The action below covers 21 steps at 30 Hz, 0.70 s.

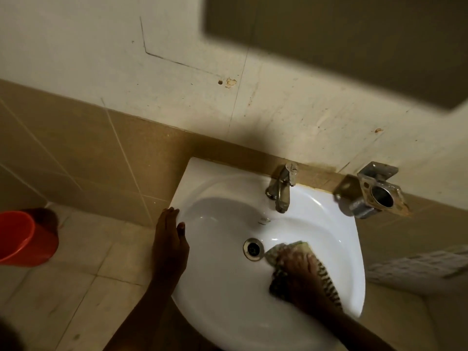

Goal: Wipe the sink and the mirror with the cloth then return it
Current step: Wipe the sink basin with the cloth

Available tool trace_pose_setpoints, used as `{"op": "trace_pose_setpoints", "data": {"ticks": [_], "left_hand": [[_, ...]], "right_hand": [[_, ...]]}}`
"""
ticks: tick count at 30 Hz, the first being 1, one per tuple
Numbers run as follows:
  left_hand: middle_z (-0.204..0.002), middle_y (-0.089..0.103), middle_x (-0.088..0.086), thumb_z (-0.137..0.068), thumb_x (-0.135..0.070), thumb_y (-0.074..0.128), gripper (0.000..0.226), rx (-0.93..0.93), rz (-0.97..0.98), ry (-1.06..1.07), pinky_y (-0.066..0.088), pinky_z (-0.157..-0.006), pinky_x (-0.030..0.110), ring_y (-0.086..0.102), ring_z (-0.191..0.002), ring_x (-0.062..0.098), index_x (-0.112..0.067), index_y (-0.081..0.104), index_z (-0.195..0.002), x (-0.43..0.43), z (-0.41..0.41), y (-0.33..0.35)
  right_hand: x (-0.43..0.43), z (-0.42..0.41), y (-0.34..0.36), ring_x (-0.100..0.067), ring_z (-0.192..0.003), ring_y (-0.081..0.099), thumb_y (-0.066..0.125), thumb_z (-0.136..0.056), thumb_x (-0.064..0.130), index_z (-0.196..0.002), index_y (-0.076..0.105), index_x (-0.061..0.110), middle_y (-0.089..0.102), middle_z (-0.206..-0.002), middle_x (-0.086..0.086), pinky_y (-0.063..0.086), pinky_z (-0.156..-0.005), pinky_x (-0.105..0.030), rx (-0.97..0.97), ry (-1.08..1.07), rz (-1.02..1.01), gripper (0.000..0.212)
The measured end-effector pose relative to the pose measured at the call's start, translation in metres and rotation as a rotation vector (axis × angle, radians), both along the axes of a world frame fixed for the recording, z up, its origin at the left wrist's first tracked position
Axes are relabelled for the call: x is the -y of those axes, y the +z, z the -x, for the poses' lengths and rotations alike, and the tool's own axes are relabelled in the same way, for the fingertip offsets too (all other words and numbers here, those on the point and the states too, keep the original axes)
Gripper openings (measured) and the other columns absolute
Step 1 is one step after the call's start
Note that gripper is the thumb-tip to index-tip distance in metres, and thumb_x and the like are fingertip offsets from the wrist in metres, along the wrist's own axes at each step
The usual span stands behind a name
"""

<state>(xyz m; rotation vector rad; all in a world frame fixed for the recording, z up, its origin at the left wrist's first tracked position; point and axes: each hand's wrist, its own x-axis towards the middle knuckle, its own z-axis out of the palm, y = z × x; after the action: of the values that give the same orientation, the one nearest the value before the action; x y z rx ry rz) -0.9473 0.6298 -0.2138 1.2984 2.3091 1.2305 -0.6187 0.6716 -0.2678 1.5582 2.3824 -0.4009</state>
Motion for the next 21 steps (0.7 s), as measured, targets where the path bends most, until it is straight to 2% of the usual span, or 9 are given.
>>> {"op": "trace_pose_setpoints", "data": {"ticks": [3,7,11,13,15,17,19,20,21], "left_hand": [[-0.125,0.055,0.029,-0.088,-0.003,0.053,0.037,0.016,0.0,0.001,0.041,-0.095,0.043,0.053,-0.117,0.043,0.006,0.049,-0.124,-0.002,-0.001,-0.001],[-0.126,0.054,0.028,-0.088,-0.005,0.053,0.037,-0.001,0.007,-0.007,0.043,-0.096,0.047,0.053,-0.117,0.043,0.006,0.049,-0.124,-0.003,0.0,-0.003],[-0.126,0.054,0.028,-0.089,-0.005,0.052,0.037,0.015,0.011,0.006,0.045,-0.096,0.048,0.052,-0.117,0.042,0.006,0.049,-0.124,-0.002,-0.001,-0.004],[-0.127,0.054,0.028,-0.089,-0.004,0.051,0.037,0.026,0.004,0.005,0.044,-0.096,0.047,0.052,-0.118,0.042,0.005,0.049,-0.125,-0.001,-0.001,-0.002],[-0.126,0.054,0.028,-0.089,-0.004,0.052,0.037,0.028,-0.008,0.013,0.045,-0.095,0.046,0.053,-0.117,0.042,0.005,0.049,-0.124,-0.002,-0.002,0.0],[-0.124,0.056,0.028,-0.088,-0.003,0.054,0.036,0.009,-0.014,0.014,0.047,-0.092,0.047,0.055,-0.114,0.043,0.005,0.05,-0.123,-0.003,-0.002,0.001],[-0.122,0.057,0.029,-0.087,-0.002,0.055,0.036,0.009,-0.015,0.002,0.049,-0.089,0.048,0.056,-0.112,0.044,0.006,0.051,-0.122,-0.001,-0.002,0.002],[-0.122,0.057,0.029,-0.087,-0.002,0.055,0.035,0.027,-0.005,-0.005,0.049,-0.089,0.048,0.056,-0.112,0.044,0.006,0.051,-0.122,0.0,-0.002,0.004],[-0.123,0.056,0.028,-0.088,-0.003,0.054,0.036,0.039,0.001,-0.01,0.049,-0.089,0.048,0.055,-0.113,0.043,0.005,0.05,-0.123,0.0,-0.001,0.003]], "right_hand": [[-0.036,0.019,0.002,-0.036,-0.132,0.032,0.074,-0.06,0.027,-0.14,0.028,0.006,0.049,-0.14,-0.017,-0.003,-0.113,-0.048,0.055,-0.157,-0.091,0.095],[-0.036,0.045,-0.009,-0.038,-0.136,0.026,0.065,-0.067,0.029,-0.143,0.027,0.005,0.042,-0.145,-0.017,0.005,-0.112,-0.056,0.05,-0.166,-0.028,0.088],[-0.032,0.032,-0.005,-0.031,-0.132,0.029,0.074,-0.062,0.045,-0.15,0.014,0.02,0.049,-0.141,-0.006,0.01,-0.111,-0.061,0.086,-0.116,-0.032,0.109],[-0.018,0.032,-0.006,-0.03,-0.13,0.032,0.064,-0.068,0.051,-0.142,0.031,0.018,0.05,-0.139,-0.006,0.013,-0.109,-0.06,0.028,-0.23,0.021,0.087],[0.002,0.039,0.002,-0.031,-0.133,0.033,0.04,-0.077,0.065,-0.14,0.033,0.017,0.045,-0.144,-0.007,0.002,-0.111,-0.055,-0.005,-0.273,0.09,0.08],[0.023,0.054,0.003,-0.026,-0.146,0.004,0.034,-0.085,0.06,-0.149,0.015,0.02,0.018,-0.158,0.001,-0.004,-0.113,-0.055,-0.01,-0.308,0.127,0.078],[0.042,0.078,0.017,-0.01,-0.142,-0.022,0.022,-0.08,0.071,-0.15,0.012,0.021,-0.003,-0.156,0.025,0.001,-0.118,-0.051,-0.099,-0.18,0.259,0.086],[0.049,0.094,0.027,-0.009,-0.145,-0.005,0.022,-0.078,0.074,-0.147,0.025,0.029,0.004,-0.151,0.036,0.015,-0.118,-0.045,-0.153,-0.099,0.28,0.083],[0.057,0.11,0.041,-0.007,-0.14,0.025,0.031,-0.077,0.071,-0.138,0.035,0.049,0.027,-0.145,0.036,0.032,-0.113,-0.037,-0.185,-0.055,0.235,0.065]]}}
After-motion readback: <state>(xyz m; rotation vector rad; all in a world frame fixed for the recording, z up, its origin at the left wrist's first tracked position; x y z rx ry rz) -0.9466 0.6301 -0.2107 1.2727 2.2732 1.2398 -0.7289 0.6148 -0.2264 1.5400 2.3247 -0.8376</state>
